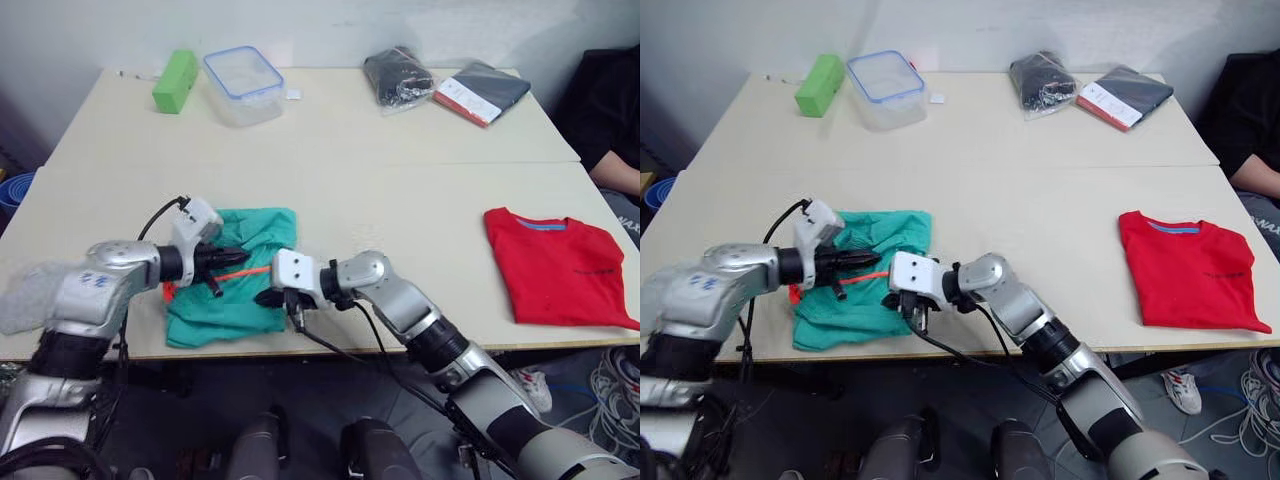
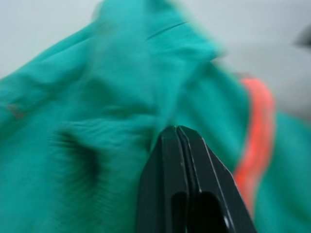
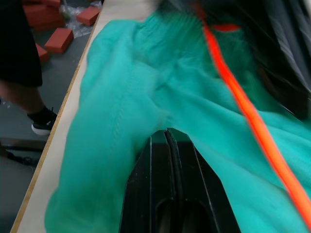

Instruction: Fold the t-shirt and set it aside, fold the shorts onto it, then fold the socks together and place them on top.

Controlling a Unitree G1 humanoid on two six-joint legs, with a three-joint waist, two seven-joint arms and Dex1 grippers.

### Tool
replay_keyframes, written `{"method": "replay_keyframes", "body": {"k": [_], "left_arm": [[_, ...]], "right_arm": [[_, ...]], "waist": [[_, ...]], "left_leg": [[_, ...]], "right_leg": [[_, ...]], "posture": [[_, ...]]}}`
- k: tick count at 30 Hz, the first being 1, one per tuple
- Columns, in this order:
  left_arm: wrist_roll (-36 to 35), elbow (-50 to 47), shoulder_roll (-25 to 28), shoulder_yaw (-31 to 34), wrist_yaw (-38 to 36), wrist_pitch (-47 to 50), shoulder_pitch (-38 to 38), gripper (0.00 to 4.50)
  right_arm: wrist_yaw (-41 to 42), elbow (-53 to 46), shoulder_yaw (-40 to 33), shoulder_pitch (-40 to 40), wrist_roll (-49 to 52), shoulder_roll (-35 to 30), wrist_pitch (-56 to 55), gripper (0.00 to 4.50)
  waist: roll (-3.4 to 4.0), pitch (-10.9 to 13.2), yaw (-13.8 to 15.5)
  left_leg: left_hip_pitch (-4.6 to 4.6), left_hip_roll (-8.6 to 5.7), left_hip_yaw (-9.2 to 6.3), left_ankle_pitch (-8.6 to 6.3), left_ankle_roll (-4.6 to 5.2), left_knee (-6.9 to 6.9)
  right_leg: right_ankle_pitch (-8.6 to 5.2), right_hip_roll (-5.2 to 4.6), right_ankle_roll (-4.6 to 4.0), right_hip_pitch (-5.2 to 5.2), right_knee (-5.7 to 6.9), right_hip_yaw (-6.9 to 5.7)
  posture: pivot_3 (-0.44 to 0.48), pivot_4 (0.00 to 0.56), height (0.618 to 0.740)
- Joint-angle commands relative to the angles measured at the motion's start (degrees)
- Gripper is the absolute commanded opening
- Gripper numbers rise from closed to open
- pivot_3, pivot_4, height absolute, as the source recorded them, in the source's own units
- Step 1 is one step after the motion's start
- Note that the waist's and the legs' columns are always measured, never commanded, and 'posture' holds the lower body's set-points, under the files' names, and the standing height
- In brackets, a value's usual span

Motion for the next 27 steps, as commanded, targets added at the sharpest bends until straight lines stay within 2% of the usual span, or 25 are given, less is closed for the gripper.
{"method": "replay_keyframes", "body": {"k": [1,7,9,12,15,17,19,21,24,27], "left_arm": [[5.0,12.07,-0.55,2.63,3.94,-6.52,-4.68,0.0],[4.87,12.11,2.92,6.19,0.19,-8.3,-2.31,0.0],[2.84,8.16,3.94,7.96,-2.39,-8.04,0.07,0.0],[-3.5,-3.97,5.68,12.23,-8.05,-5.06,5.24,0.0],[-5.62,-10.82,6.63,14.47,-9.4,-3.19,8.41,0.0],[-6.78,-14.38,6.69,15.74,-9.64,-2.41,10.28,0.0],[-7.8,-16.55,6.56,16.81,-9.89,-1.77,11.45,0.0],[-9.22,-17.8,6.4,17.88,-9.93,-0.21,11.91,0.0],[-10.57,-19.41,7.54,19.99,-10.64,0.61,13.19,0.61],[-12.33,-22.15,9.36,22.88,-12.56,1.46,16.44,1.59]], "right_arm": [[1.29,-0.46,0.8,1.61,-2.13,-2.76,-4.73,0.01],[3.36,-4.86,-1.87,4.82,-0.01,-6.41,-2.76,0.01],[2.7,-7.94,-5.38,5.73,3.93,-5.7,2.16,0.01],[-0.08,-10.51,-13.41,4.33,11.16,-4.28,13.68,0.01],[-0.71,-10.45,-18.0,1.72,16.55,-4.31,24.74,0.01],[-2.7,-6.77,-20.75,-1.97,19.52,-3.1,34.31,0.37],[-4.37,-3.62,-21.91,-4.55,20.67,-1.88,39.33,0.8],[-5.98,-0.97,-22.3,-6.4,20.83,-0.75,41.64,1.56],[-10.53,8.15,-25.22,-10.94,21.66,3.85,44.74,2.63],[-13.24,17.43,-23.09,-13.5,17.61,6.85,38.35,3.77]], "waist": [[-0.07,-0.01,0.11],[-0.07,-0.02,-0.48],[-0.07,-0.02,-0.54],[-0.08,0.0,-0.45],[-0.1,0.01,-0.28],[-0.09,0.01,-0.28],[-0.1,0.01,-0.33],[-0.1,0.01,-0.35],[-0.1,0.02,-0.72],[-0.09,0.02,-0.94]], "left_leg": [[-0.02,0.02,0.0,0.0,0.01,0.05],[0.07,0.08,0.0,0.0,0.0,0.1],[0.07,0.08,0.0,0.0,0.0,0.1],[0.0,0.08,-0.02,0.0,0.0,0.08],[-0.03,0.07,-0.09,0.0,0.01,0.09],[-0.01,0.05,-0.15,-0.01,0.03,0.09],[0.01,0.03,-0.14,-0.02,0.04,0.07],[0.01,0.03,-0.14,-0.02,0.04,0.0],[-0.03,0.04,-0.08,-0.02,0.03,-0.04],[-0.02,0.05,-0.02,-0.01,0.02,-0.1]], "right_leg": [[0.0,0.0,0.0,0.0,0.01,-0.01],[0.0,-0.01,0.0,0.05,0.1,-0.03],[0.0,-0.01,0.0,0.05,0.1,-0.03],[0.0,-0.02,0.0,0.01,0.1,-0.02],[0.0,-0.04,0.0,0.05,0.05,-0.04],[0.0,-0.05,0.0,0.09,0.04,-0.07],[0.0,-0.07,-0.01,0.1,0.05,-0.07],[0.0,-0.07,-0.01,0.08,0.05,-0.08],[0.0,-0.05,-0.01,-0.01,0.07,-0.06],[0.0,-0.04,-0.01,-0.06,0.06,-0.04]], "posture": [[0.0,0.15,0.74],[0.0,0.15,0.74],[0.0,0.15,0.74],[0.0,0.15,0.74],[0.0,0.15,0.74],[0.0,0.15,0.74],[0.0,0.15,0.74],[0.0,0.15,0.74],[0.0,0.15,0.74],[0.0,0.15,0.74]]}}
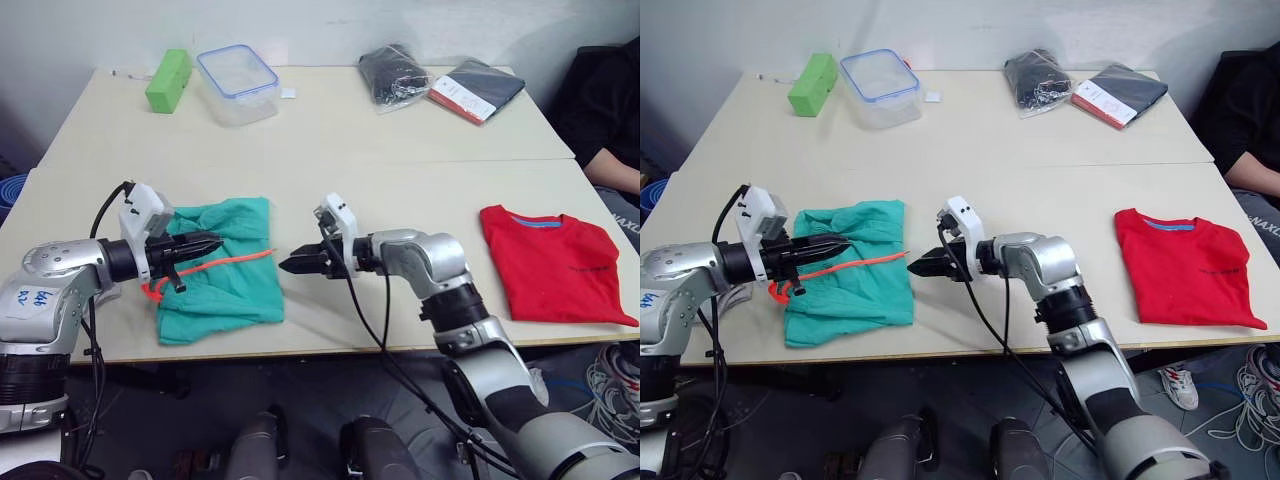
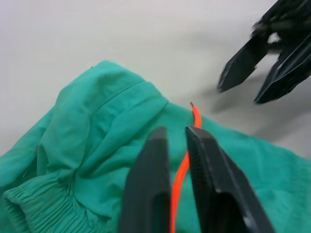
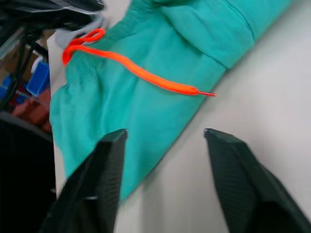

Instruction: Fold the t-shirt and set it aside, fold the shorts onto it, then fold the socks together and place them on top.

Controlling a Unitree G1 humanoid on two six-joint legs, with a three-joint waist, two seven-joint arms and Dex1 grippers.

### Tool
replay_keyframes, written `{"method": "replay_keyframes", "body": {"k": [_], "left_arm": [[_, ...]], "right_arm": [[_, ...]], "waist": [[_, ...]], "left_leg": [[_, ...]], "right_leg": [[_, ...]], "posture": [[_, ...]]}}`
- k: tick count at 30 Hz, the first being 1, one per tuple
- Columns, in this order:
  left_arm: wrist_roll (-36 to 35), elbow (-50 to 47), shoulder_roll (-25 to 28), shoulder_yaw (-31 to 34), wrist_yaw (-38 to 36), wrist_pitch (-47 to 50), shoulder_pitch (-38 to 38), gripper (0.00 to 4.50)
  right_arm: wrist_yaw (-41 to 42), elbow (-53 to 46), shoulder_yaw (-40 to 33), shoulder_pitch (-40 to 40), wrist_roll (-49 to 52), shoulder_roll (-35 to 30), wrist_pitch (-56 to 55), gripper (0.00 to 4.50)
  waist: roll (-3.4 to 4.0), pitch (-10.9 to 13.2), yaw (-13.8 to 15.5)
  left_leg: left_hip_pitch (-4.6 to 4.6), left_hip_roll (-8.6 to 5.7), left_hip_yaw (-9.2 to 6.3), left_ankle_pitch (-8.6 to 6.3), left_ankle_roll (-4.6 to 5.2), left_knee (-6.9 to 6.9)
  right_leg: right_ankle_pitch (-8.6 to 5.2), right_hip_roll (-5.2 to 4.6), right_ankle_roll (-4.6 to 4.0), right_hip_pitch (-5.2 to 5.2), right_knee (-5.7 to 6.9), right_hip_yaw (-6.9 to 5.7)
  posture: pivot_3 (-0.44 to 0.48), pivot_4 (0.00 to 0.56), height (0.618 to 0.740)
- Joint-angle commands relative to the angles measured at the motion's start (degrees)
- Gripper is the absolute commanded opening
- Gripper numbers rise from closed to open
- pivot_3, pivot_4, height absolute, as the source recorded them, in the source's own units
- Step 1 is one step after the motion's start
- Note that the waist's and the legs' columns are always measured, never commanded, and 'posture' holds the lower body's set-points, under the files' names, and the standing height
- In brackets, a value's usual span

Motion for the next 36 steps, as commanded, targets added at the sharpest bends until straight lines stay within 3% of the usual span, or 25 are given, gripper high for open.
{"method": "replay_keyframes", "body": {"k": [1,2,9,15,19,24,28,36], "left_arm": [[-2.48,-4.63,2.83,5.29,-1.97,0.55,3.55,1.89],[-2.53,-5.43,3.02,6.12,-1.51,0.61,4.51,2.22],[-4.86,-10.85,2.91,11.31,0.95,3.28,9.41,4.48],[-4.67,-11.1,3.81,12.83,1.74,3.61,9.71,4.48],[-4.91,-11.16,3.9,12.61,1.99,3.76,9.36,4.5],[-5.36,-11.1,3.37,10.92,1.45,3.58,8.63,4.5],[-6.78,-12.53,3.45,7.75,-1.3,4.24,8.01,4.5],[-14.09,-13.09,0.24,2.48,-3.59,9.18,1.5,4.5]], "right_arm": [[-3.63,9.72,0.78,-3.49,-3.39,3.51,-7.49,4.1],[-4.65,12.91,-0.27,-4.62,-3.31,4.84,-8.73,4.48],[-6.24,24.51,-6.17,-9.81,-0.26,13.51,-9.44,4.5],[-6.97,28.89,-6.81,-10.39,-1.48,17.73,-11.74,4.5],[-5.88,28.58,-5.97,-9.57,-2.19,17.94,-11.79,3.28],[-3.67,24.63,-3.93,-7.55,-3.03,16.48,-10.75,1.42],[-0.36,14.58,-1.2,-3.75,-2.04,13.11,-5.1,0.02],[0.07,-12.93,0.11,3.16,1.85,0.17,8.8,0.02]], "waist": [[0.0,0.0,-0.23],[0.0,0.0,-0.48],[-0.01,-0.01,-1.17],[-0.01,-0.01,-2.04],[-0.01,-0.01,-2.06],[-0.01,-0.01,-2.04],[-0.02,-0.01,-1.47],[-0.01,-0.01,0.49]], "left_leg": [[0.01,0.0,0.02,0.0,0.0,-0.01],[0.02,0.0,0.04,0.0,0.0,-0.02],[0.12,-0.01,0.02,-0.01,-0.01,-0.05],[0.23,0.02,0.08,0.05,-0.14,-0.44],[0.22,0.01,0.08,0.05,-0.14,-0.47],[0.2,0.0,0.08,0.05,-0.14,-0.48],[0.22,-0.01,0.07,0.05,-0.14,-0.47],[0.05,-0.11,0.04,0.03,-0.05,-0.35]], "right_leg": [[0.0,0.0,0.0,0.0,0.0,0.02],[0.0,0.0,0.0,0.0,-0.02,0.02],[0.0,-0.02,0.0,0.08,0.03,0.04],[0.0,0.02,0.0,-0.03,0.0,0.09],[0.0,0.02,0.0,-0.03,-0.05,0.1],[0.0,0.02,0.0,-0.03,-0.08,0.11],[0.0,0.01,0.0,-0.01,-0.07,0.13],[0.0,-0.07,0.0,-0.03,-0.17,0.13]], "posture": [[0.0,0.15,0.74],[0.0,0.15,0.74],[0.0,0.15,0.74],[0.0,0.15,0.74],[0.0,0.15,0.74],[0.0,0.15,0.74],[0.0,0.15,0.74],[0.0,0.15,0.74]]}}
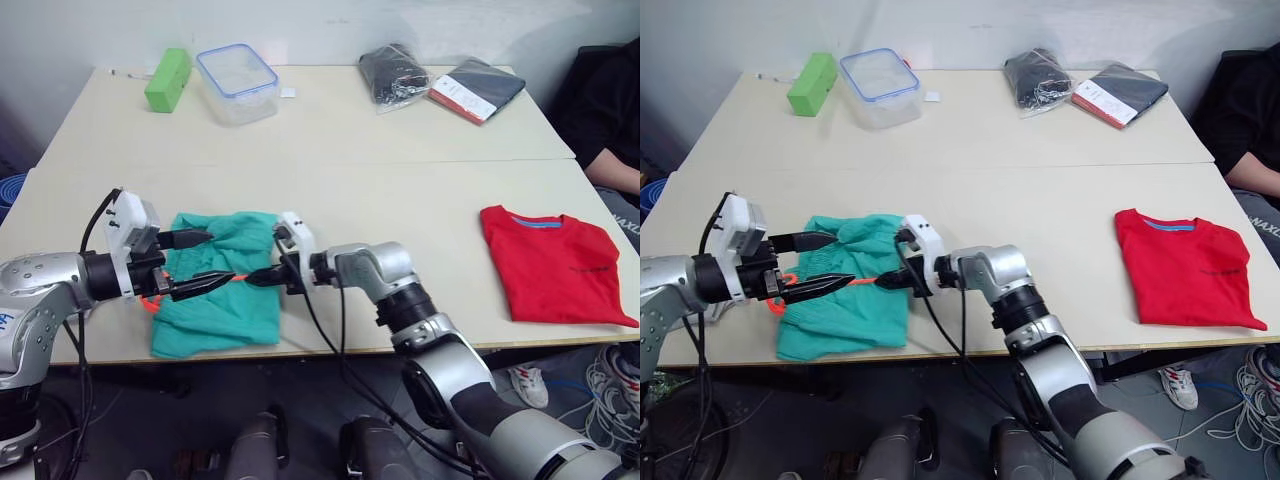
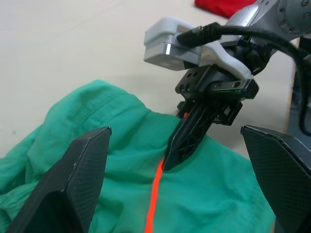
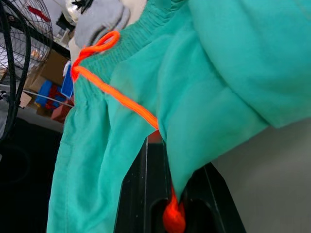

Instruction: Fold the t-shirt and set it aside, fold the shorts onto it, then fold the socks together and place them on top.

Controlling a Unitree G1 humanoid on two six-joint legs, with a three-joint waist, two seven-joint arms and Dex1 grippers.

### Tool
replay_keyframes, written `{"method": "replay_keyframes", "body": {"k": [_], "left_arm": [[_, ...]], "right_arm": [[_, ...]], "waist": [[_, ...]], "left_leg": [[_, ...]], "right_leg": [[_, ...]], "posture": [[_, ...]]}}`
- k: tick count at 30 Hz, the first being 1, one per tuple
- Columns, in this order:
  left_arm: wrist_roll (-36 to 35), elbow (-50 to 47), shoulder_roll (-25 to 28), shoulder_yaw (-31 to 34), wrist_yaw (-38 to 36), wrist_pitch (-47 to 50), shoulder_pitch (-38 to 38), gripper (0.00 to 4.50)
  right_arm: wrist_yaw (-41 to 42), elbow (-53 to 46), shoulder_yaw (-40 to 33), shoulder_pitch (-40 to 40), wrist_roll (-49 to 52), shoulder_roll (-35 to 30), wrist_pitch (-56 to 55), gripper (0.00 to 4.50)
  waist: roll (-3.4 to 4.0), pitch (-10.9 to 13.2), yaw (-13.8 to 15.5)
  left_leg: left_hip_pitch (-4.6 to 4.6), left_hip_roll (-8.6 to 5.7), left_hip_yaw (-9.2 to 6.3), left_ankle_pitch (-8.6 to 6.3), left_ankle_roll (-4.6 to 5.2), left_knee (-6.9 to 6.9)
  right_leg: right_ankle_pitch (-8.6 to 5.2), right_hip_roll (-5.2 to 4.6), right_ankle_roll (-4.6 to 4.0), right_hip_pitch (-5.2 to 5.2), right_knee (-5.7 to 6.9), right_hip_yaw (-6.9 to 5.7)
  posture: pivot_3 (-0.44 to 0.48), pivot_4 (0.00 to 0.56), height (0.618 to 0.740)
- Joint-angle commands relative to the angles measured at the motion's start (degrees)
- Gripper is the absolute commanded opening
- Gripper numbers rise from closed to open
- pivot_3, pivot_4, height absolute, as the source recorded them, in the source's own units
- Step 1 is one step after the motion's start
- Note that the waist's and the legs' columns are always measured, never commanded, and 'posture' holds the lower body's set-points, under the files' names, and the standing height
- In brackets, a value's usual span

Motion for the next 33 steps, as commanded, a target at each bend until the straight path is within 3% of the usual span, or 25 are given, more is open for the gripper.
{"method": "replay_keyframes", "body": {"k": [1,5,8,12,16,23,33], "left_arm": [[-4.33,-1.83,-1.75,-2.01,-0.92,2.11,-3.87,4.5],[-5.51,-2.39,-4.51,-6.24,-1.37,2.97,-8.53,4.5],[-5.17,-2.51,-5.95,-8.92,-2.11,2.51,-10.58,4.5],[-4.26,-2.09,-6.86,-11.19,-3.25,1.16,-11.93,4.5],[-3.24,-1.01,-7.95,-12.68,-3.57,-0.15,-12.71,4.5],[-1.65,0.35,-7.43,-12.66,-4.56,-2.31,-12.29,4.5],[-0.09,-0.21,-8.49,-13.56,-3.69,-3.99,-11.58,4.5]], "right_arm": [[1.07,-16.23,0.24,2.0,3.18,-8.0,6.66,0.02],[4.54,-32.35,-2.96,4.99,8.68,-24.16,15.16,0.02],[7.77,-36.98,-6.34,6.26,10.71,-38.01,16.71,0.02],[12.93,-34.83,-7.9,9.17,9.05,-55.36,10.51,0.02],[17.68,-24.07,-8.93,12.61,3.89,-69.59,-0.92,0.02],[21.05,-3.44,-8.55,15.22,-4.35,-79.17,-18.81,0.02],[12.12,19.61,-8.52,14.87,-13.24,-74.26,-36.44,0.02]], "waist": [[0.0,0.0,0.34],[0.02,0.02,1.12],[0.08,0.05,1.58],[0.1,0.07,1.47],[0.28,0.18,1.69],[0.39,0.24,1.57],[0.72,0.44,1.6]], "left_leg": [[-0.02,0.0,0.0,0.0,0.02,0.03],[-0.09,0.0,0.0,-0.05,0.08,0.15],[-0.09,0.01,0.01,-0.06,0.09,0.15],[0.0,0.07,0.08,-0.07,0.1,0.16],[-0.02,0.07,0.12,-0.12,0.19,0.38],[0.04,0.09,0.23,-0.17,0.3,0.59],[0.05,0.1,0.26,-0.18,0.33,0.73]], "right_leg": [[0.0,0.0,0.0,0.0,-0.01,0.0],[0.0,0.0,0.0,0.0,-0.06,-0.01],[0.0,0.02,0.0,0.03,-0.15,-0.02],[0.0,0.09,0.0,0.12,-0.26,0.0],[0.0,0.1,0.03,0.2,-0.3,0.01],[0.05,0.1,0.13,0.31,-0.31,0.11],[0.06,0.11,0.16,0.35,-0.25,0.13]], "posture": [[0.0,0.15,0.74],[0.0,0.15,0.74],[0.0,0.15,0.74],[0.0,0.15,0.74],[0.0,0.15,0.74],[0.0,0.15,0.74],[0.0,0.15,0.74]]}}
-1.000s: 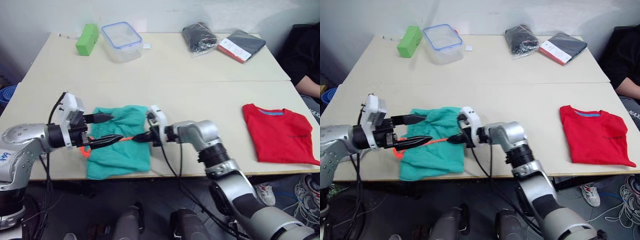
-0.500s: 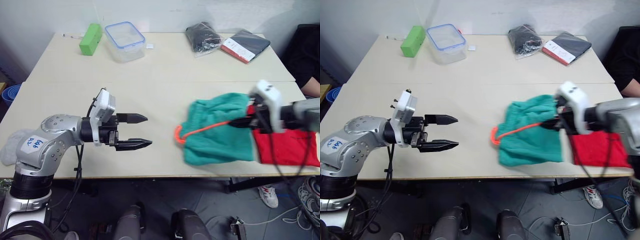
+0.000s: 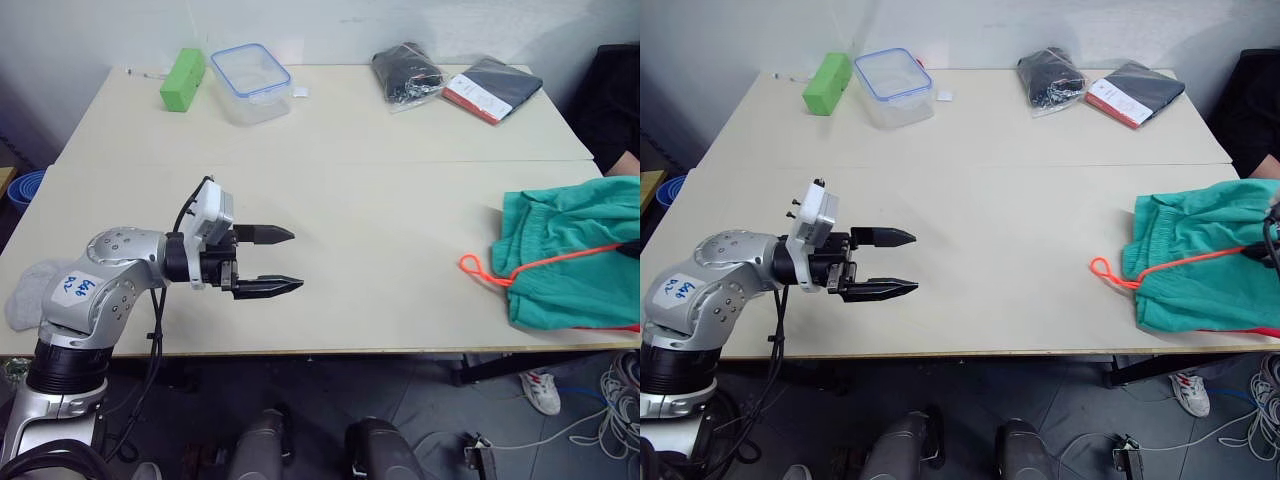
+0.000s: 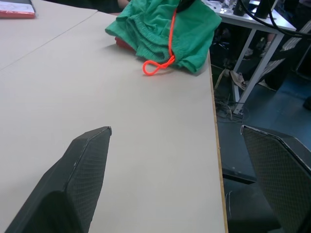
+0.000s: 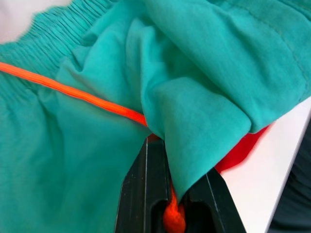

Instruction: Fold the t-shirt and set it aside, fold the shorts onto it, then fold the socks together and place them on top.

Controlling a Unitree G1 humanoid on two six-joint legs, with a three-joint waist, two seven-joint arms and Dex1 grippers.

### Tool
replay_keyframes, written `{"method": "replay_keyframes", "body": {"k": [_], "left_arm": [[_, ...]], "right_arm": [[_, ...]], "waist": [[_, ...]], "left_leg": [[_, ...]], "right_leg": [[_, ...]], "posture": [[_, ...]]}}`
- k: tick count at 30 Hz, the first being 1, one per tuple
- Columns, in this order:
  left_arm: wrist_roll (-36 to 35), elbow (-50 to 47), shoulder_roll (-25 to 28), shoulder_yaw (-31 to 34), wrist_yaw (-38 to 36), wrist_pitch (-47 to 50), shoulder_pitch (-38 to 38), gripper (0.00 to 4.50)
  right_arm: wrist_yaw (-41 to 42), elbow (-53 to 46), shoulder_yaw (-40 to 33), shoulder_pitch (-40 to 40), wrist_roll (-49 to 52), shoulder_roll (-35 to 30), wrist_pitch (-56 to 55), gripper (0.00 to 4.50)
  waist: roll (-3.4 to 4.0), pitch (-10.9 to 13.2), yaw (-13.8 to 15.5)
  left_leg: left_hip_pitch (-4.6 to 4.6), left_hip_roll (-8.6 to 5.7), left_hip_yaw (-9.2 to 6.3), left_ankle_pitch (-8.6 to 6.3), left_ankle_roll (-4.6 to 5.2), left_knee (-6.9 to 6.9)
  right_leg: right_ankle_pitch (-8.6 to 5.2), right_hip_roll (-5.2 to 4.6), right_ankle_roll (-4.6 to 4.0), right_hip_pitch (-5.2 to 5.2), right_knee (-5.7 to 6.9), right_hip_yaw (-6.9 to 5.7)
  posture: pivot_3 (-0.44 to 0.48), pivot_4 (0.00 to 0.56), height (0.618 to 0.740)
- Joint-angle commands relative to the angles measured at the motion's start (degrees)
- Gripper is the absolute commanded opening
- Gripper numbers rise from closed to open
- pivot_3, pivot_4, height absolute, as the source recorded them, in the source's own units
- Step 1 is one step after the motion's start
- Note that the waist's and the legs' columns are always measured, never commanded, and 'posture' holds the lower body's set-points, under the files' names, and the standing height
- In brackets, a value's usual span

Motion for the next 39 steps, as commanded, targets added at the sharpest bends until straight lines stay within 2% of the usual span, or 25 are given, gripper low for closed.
{"method": "replay_keyframes", "body": {"k": [1,4,7,14,17,20,22,26,29,31,35,39], "left_arm": [[0.15,-1.71,-0.42,0.19,0.09,-1.05,-0.05,4.5],[0.1,-1.67,-0.56,0.19,0.09,-0.9,-0.36,4.5],[0.25,-1.5,-0.3,0.31,-0.05,-0.99,-0.37,4.5],[1.01,-1.1,0.94,1.23,0.01,-1.11,0.48,4.5],[1.61,-1.15,2.01,2.23,0.85,-0.96,1.24,4.5],[2.59,-0.64,3.43,3.56,1.49,-1.46,2.49,4.5],[4.73,0.06,4.4,4.27,2.54,-2.91,3.97,4.5],[13.33,2.46,6.6,5.71,9.15,-7.36,7.93,4.5],[15.71,0.85,7.56,11.52,14.92,-5.85,13.43,4.5],[16.65,-0.82,8.08,16.16,17.16,-5.3,18.21,4.5],[20.98,-0.07,9.24,23.56,21.6,-5.67,26.16,4.5],[23.73,2.76,10.65,25.05,22.99,-3.9,29.97,4.5]], "right_arm": [[-6.15,5.82,-2.6,-0.59,-2.59,1.61,-5.72,0.25],[-10.78,9.06,-5.08,1.0,-2.39,3.09,-8.62,1.02],[-14.98,10.24,-11.01,3.17,0.66,4.31,-10.39,2.05],[-19.92,4.02,-25.71,10.41,6.7,4.38,-10.76,4.44],[-22.89,-1.6,-33.73,11.46,10.34,4.75,-9.16,4.47],[-23.33,-10.44,-35.36,8.7,14.69,7.67,-4.99,4.47],[-21.05,-20.45,-34.9,7.65,21.19,10.64,1.95,4.47],[-19.12,-45.57,-29.38,6.32,38.89,18.19,16.65,4.47],[-19.45,-58.37,-23.07,6.14,48.21,23.82,22.52,4.47],[-19.6,-64.95,-18.19,6.57,50.48,26.42,23.76,4.47],[-18.75,-69.62,-11.85,6.06,51.48,29.89,23.51,4.47],[-18.02,-69.66,-8.5,4.95,50.47,31.96,22.43,4.47]], "waist": [[0.05,0.03,0.02],[0.22,0.13,0.07],[0.27,0.15,0.11],[0.28,0.16,0.1],[0.37,0.15,-0.09],[0.41,0.13,-0.5],[0.4,0.13,-0.8],[0.41,0.14,-0.85],[0.38,0.15,-0.65],[0.25,0.19,-0.43],[0.08,0.26,0.28],[-0.11,0.26,0.34]], "left_leg": [[0.0,0.0,0.0,0.0,0.0,0.01],[-0.01,-0.02,0.0,0.0,0.01,0.06],[-0.01,-0.02,0.0,0.0,0.01,0.06],[0.13,-0.01,-0.06,-0.01,0.03,0.13],[0.15,-0.01,-0.06,-0.01,0.04,0.13],[0.21,0.03,-0.06,-0.01,0.03,0.11],[0.24,0.08,-0.06,-0.01,0.01,0.09],[0.24,0.12,-0.13,-0.01,0.0,0.03],[0.16,0.14,-0.23,-0.04,0.03,-0.02],[0.06,0.13,-0.31,-0.09,0.08,-0.04],[-0.04,-0.02,-0.38,-0.3,0.36,-0.03],[-0.03,-0.13,-0.44,-0.37,0.49,-0.02]], "right_leg": [[0.0,0.0,0.01,0.0,0.02,0.0],[0.0,0.0,0.02,0.0,0.06,0.0],[0.0,0.01,0.03,0.0,0.07,0.0],[0.01,0.04,0.07,0.24,0.04,-0.03],[0.01,0.04,0.08,0.26,0.03,-0.02],[0.01,0.1,0.08,0.29,0.03,0.03],[0.01,0.16,0.07,0.31,0.03,0.06],[0.01,0.23,0.07,0.33,-0.01,0.14],[0.01,0.26,0.07,0.31,-0.07,0.13],[0.01,0.23,0.08,0.27,-0.12,0.1],[0.03,-0.02,0.11,0.25,-0.18,-0.03],[0.15,-0.17,0.25,0.35,-0.32,-0.16]], "posture": [[0.0,0.15,0.74],[0.0,0.15,0.74],[0.0,0.15,0.74],[0.0,0.15,0.74],[0.0,0.15,0.74],[0.0,0.15,0.74],[0.0,0.15,0.74],[0.0,0.15,0.74],[0.0,0.15,0.74],[0.0,0.15,0.74],[0.0,0.15,0.74],[0.0,0.15,0.74]]}}
